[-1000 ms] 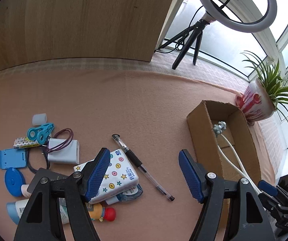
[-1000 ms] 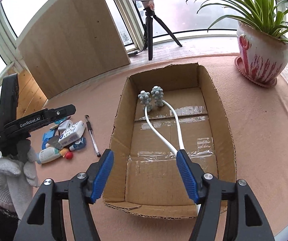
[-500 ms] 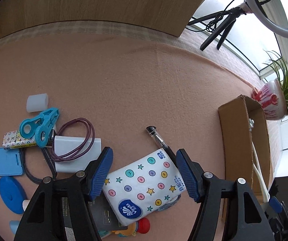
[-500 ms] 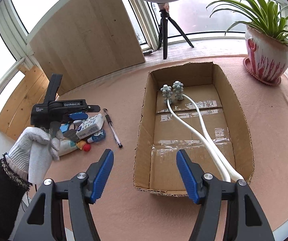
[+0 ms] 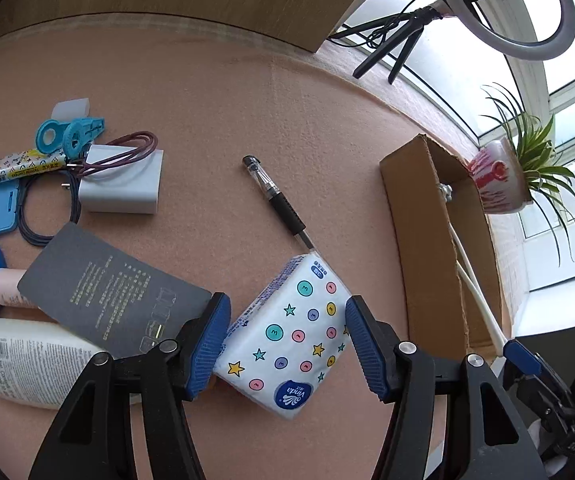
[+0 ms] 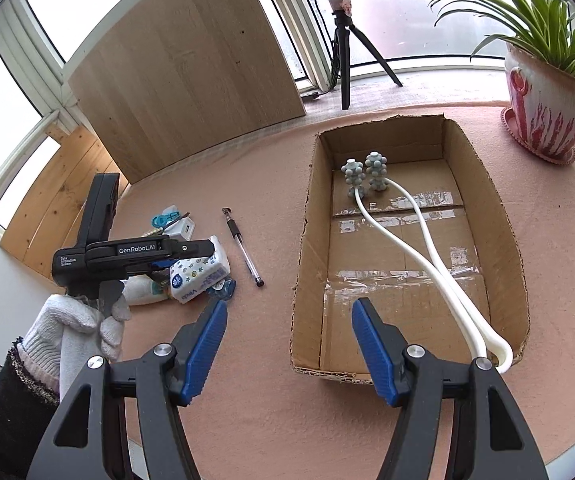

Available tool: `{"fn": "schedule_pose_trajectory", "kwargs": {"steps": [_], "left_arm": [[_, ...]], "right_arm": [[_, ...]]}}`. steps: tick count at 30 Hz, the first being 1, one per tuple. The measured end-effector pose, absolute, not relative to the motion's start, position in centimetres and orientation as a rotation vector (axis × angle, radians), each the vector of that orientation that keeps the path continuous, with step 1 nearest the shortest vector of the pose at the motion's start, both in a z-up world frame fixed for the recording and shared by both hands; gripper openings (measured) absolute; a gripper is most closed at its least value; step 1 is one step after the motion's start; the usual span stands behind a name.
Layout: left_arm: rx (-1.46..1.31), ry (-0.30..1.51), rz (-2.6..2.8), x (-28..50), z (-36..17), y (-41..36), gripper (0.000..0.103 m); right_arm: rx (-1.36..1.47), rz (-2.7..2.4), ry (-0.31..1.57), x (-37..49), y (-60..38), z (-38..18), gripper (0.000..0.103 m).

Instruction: Organize objects

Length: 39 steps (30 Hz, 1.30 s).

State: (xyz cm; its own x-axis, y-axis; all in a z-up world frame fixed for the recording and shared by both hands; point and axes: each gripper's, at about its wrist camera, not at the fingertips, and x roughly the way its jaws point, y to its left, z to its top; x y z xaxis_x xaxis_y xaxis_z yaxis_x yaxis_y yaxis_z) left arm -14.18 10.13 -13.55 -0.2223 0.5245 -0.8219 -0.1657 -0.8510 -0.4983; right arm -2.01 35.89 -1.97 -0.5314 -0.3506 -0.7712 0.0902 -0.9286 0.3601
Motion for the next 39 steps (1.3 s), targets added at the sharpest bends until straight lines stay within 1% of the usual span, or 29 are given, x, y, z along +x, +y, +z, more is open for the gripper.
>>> {"fn": "schedule_pose_trajectory", "kwargs": {"steps": [2,6,13,17,21,27,28,31,36,39], "left_arm": [[-1.605,-0.440,2.109,-12.7,-13.7,9.8,0.062],[-1.569,-0.382,2.128,-10.1,-13.1,10.0,0.062],[-1.539,-0.409,2.128,-8.6,-12.0,9.6,0.060],[-1.504,-0.436,2.182,-10.4,-10.5,8.8,0.060],[-1.480,-0.400,2.237,-13.6,-9.3,9.3,0.060],[-1.552,-0.357,2.152,-16.5,-11.0,10.9,0.059],[-1.559,-0.336,2.131,-16.3,-11.3,11.4,0.054],[-1.562,-0.283,2.078,-15.0,-11.7,12.5,0.048],[-1.554,-0.203,2.007,-12.2,-12.1,14.4,0.048],[-1.557,-0.204,1.978,-10.4,-12.4,14.7,0.048]], "right_arm": [[1.357,-2.499,-0.402,-2.0,35.4,-2.0,0.061],[1.354,-2.476,-0.391,-1.9,34.3,-2.1,0.061],[1.348,-2.423,-0.409,-1.9,33.1,-2.2,0.061],[1.358,-2.396,-0.428,-2.0,32.8,-2.4,0.061],[1.356,-2.396,-0.426,-2.0,32.7,-2.3,0.061],[1.364,-2.396,-0.421,-1.7,32.6,-2.3,0.061],[1.365,-2.396,-0.427,-1.6,32.7,-2.3,0.061],[1.364,-2.406,-0.441,-1.3,33.3,-2.2,0.061],[1.370,-2.417,-0.479,-1.1,34.3,-2.3,0.061],[1.375,-2.412,-0.489,-1.1,34.3,-2.4,0.061]]}}
